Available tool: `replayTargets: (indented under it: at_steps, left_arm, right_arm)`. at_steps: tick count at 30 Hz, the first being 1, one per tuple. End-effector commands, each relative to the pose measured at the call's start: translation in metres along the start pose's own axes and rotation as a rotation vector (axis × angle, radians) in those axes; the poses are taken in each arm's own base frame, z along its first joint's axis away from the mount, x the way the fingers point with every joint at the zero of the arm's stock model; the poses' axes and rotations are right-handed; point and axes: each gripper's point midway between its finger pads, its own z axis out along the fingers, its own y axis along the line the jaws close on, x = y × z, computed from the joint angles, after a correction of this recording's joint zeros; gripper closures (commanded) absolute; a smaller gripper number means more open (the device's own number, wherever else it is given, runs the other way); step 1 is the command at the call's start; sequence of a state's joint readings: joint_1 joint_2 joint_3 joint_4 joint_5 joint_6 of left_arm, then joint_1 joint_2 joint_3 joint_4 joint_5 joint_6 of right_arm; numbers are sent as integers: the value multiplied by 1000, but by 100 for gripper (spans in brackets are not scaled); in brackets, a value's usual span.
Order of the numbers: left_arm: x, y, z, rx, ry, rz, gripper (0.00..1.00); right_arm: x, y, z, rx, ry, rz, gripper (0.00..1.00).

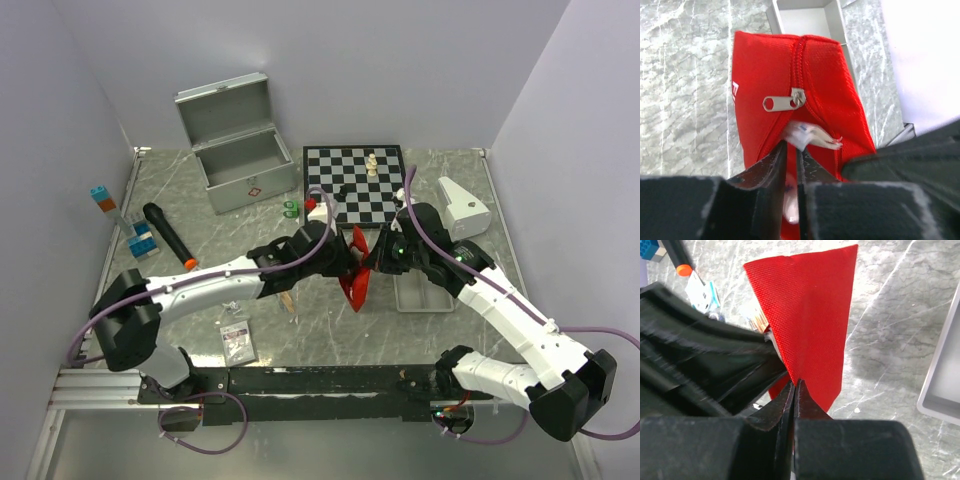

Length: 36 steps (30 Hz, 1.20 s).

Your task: Organize the medicine kit

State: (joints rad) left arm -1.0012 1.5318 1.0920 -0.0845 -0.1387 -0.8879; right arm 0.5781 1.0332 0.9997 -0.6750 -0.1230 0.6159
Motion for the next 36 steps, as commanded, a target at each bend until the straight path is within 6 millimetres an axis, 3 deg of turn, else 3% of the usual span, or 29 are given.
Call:
replayTargets:
  at_steps: [1, 9, 12, 17, 19, 21, 23, 25, 28, 30, 33, 36]
  left_arm:
    - [-26, -22, -35, 113, -95, -16, 77]
    - [-46, -30, -79, 202, -199, 1, 62]
    - [-49, -39, -78, 234, -201, 10, 59]
    - [-47, -53, -59, 246, -152, 16, 61]
    - [-48, -47, -57, 201, -149, 1, 64]
    - [-54, -23, -63, 93, -197, -26, 65]
    - [-64, 12, -80, -32, -267, -76, 63]
    - [-71, 55, -103, -149, -321, -146, 60]
    - [-64, 126, -129, -327, -335, -258, 54]
    - [-50, 173, -147, -471, -332, -327, 39]
    - [-41, 213, -170, -611, -366, -389, 14]
    - [-33, 241, -183, -718, -400, -455, 2]
  right_arm:
    - [-11, -3, -8, 19, -50, -25, 100]
    - [-15, -10, -5, 58, -68, -51, 100]
    - [-16, -7, -5, 41, -70, -45, 100]
    - [-16, -2, -7, 16, -67, -43, 100]
    - [-15, -3, -8, 23, -68, -48, 100]
    - [-16, -6, -9, 38, -74, -60, 100]
    - [-14, -12, -6, 56, -70, -73, 100]
    - [-11, -18, -3, 80, -63, -82, 100]
    - [-8, -22, 1, 80, -68, -93, 100]
    - [-5, -21, 3, 68, -63, -98, 100]
    - [-1, -21, 7, 55, -53, -106, 100]
    - [2, -23, 11, 51, -48, -112, 100]
